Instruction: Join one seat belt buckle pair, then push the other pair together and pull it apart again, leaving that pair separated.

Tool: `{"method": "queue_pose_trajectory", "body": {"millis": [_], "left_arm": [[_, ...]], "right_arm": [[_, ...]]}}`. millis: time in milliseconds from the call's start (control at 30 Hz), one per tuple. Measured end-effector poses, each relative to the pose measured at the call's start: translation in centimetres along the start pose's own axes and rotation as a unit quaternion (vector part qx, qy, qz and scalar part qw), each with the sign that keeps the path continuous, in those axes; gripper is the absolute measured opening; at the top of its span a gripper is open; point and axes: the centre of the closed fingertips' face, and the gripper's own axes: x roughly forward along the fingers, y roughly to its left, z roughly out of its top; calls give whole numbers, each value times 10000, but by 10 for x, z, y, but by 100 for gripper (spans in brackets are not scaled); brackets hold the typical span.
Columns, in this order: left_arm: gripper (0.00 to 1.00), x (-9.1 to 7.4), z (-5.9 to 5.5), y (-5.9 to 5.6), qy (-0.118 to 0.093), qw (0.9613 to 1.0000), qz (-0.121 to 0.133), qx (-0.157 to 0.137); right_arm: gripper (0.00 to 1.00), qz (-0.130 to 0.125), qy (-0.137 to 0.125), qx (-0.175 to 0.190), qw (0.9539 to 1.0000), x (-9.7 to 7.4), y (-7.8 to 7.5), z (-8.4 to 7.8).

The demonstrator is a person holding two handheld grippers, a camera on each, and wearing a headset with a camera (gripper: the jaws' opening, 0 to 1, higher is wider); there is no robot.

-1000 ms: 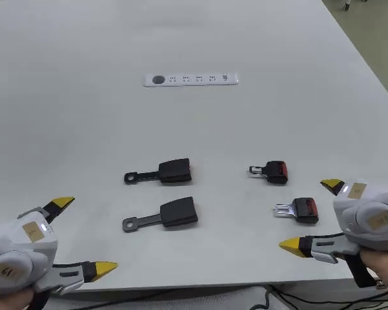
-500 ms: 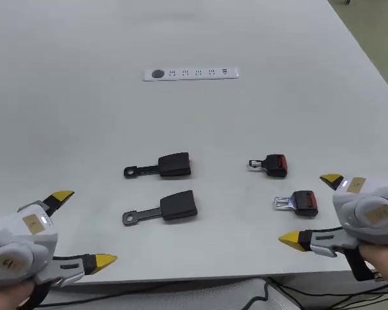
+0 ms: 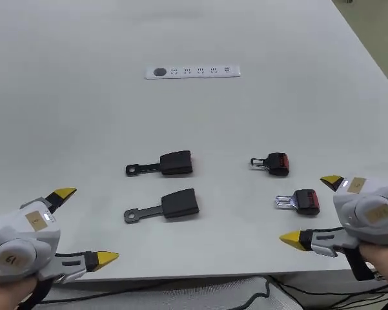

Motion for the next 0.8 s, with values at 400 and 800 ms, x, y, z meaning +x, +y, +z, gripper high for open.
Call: {"method": "queue_pose_trajectory", "body": {"millis": [400,800], "left_arm": [[91,0,-1,-2,42,10000,-23,70],[91,2,-5,-4,93,9999,-107,78]], "right_arm": [[89,15,25,19,10000,4,3,-2],[89,26,-135,55,9999,1,0,12]]}}
